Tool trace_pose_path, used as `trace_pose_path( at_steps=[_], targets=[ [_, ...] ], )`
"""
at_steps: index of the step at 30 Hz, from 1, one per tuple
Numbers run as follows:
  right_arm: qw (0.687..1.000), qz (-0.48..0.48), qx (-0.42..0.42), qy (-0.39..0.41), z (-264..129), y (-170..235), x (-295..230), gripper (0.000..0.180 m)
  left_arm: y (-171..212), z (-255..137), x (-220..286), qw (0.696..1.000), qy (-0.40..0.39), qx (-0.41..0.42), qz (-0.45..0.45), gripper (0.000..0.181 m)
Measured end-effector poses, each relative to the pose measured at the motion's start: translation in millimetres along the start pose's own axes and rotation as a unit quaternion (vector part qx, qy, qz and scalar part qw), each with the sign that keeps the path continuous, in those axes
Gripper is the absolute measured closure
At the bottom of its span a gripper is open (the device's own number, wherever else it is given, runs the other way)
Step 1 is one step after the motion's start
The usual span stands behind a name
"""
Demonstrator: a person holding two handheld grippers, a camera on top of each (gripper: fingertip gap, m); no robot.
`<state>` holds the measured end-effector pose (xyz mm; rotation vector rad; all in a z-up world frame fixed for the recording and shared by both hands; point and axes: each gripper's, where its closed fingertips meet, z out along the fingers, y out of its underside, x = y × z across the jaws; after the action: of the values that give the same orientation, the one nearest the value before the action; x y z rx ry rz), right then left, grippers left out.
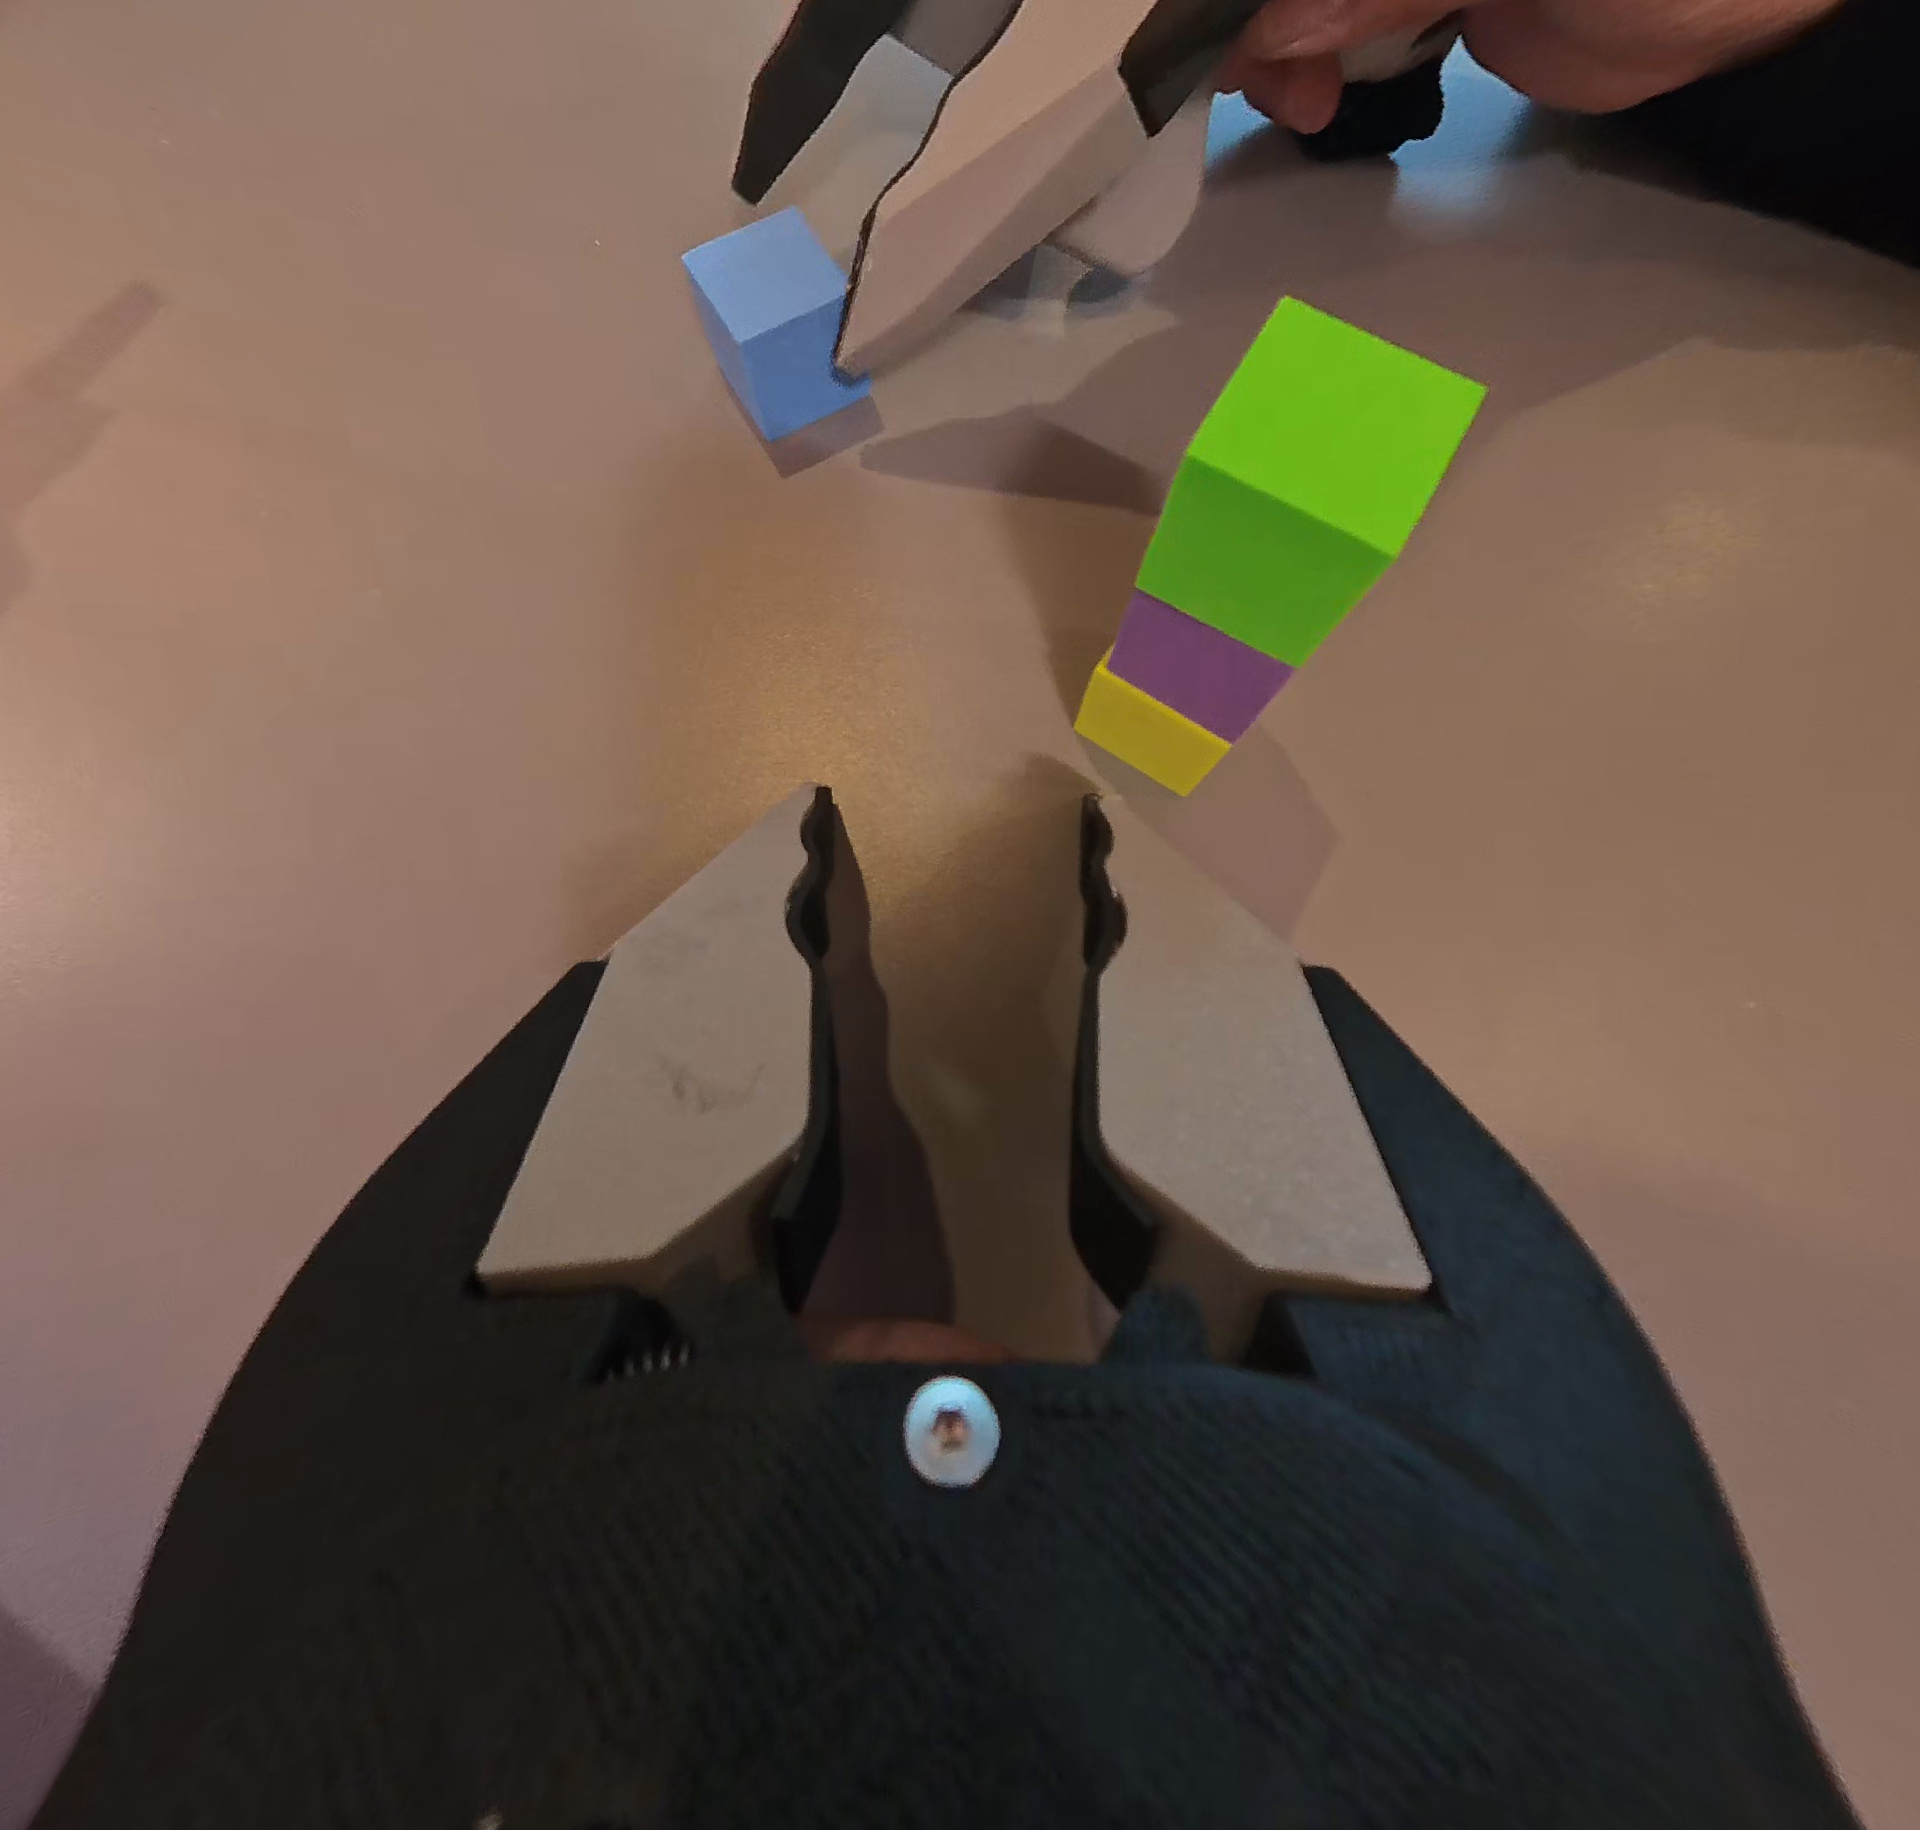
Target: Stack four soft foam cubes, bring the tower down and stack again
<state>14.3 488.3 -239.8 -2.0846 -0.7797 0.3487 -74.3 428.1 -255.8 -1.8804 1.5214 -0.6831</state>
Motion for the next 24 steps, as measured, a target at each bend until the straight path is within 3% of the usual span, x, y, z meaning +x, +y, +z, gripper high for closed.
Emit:
trace_pose_path(
  at_steps=[24],
  targets=[
    [1.0, -0.008, -0.012, -0.018, 8.7, -1.8, -6.0, 0.155, 0.0, 0.0, 0.0, 1.0, 0.0, 0.0, 0.001, 0.134]
  ],
)
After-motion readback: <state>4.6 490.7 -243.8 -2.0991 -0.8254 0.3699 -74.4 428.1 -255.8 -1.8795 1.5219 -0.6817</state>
